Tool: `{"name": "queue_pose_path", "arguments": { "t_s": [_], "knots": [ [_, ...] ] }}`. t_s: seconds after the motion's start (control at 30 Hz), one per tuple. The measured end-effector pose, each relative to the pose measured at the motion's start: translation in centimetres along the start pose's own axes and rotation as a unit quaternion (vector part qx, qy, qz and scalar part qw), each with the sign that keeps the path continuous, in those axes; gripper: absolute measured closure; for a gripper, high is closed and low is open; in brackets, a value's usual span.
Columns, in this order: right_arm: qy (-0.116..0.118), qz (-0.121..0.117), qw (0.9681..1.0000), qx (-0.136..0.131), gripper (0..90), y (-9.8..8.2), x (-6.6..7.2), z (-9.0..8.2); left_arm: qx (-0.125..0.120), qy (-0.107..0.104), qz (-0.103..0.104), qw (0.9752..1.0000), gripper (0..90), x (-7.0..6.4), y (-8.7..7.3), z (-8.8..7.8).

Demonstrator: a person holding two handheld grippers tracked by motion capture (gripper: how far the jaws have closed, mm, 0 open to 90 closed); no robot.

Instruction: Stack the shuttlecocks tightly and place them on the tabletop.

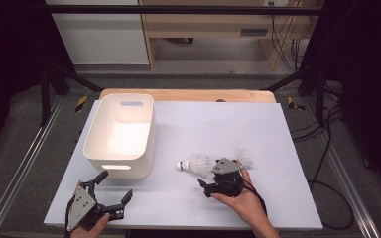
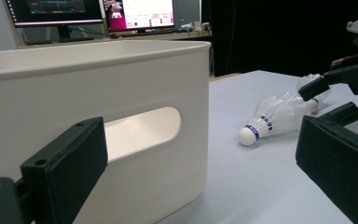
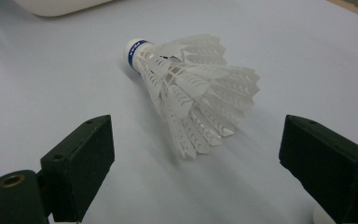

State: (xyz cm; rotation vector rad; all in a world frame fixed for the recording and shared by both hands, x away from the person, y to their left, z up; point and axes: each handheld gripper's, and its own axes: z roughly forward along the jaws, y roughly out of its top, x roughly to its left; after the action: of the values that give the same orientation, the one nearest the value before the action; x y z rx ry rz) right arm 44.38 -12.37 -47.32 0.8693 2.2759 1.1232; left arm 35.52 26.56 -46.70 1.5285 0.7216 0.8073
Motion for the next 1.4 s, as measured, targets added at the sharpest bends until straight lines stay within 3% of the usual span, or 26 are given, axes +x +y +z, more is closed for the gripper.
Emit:
{"name": "queue_pose_path", "arguments": {
  "t_s": [0.63, 1.4],
  "knots": [
    [-0.039, 0.017, 0.9984, -0.037, 6.6, -0.4, -2.6, -3.7, -0.002, 0.001, 0.000, 1.0000, 2.2, 0.1, 0.0, 0.0],
    [-0.081, 0.054, 0.9942, -0.046, 5.1, -2.2, -6.8, -7.3, -0.002, 0.001, 0.001, 1.0000, 2.2, 0.1, 0.0, 0.0]
  ]
}}
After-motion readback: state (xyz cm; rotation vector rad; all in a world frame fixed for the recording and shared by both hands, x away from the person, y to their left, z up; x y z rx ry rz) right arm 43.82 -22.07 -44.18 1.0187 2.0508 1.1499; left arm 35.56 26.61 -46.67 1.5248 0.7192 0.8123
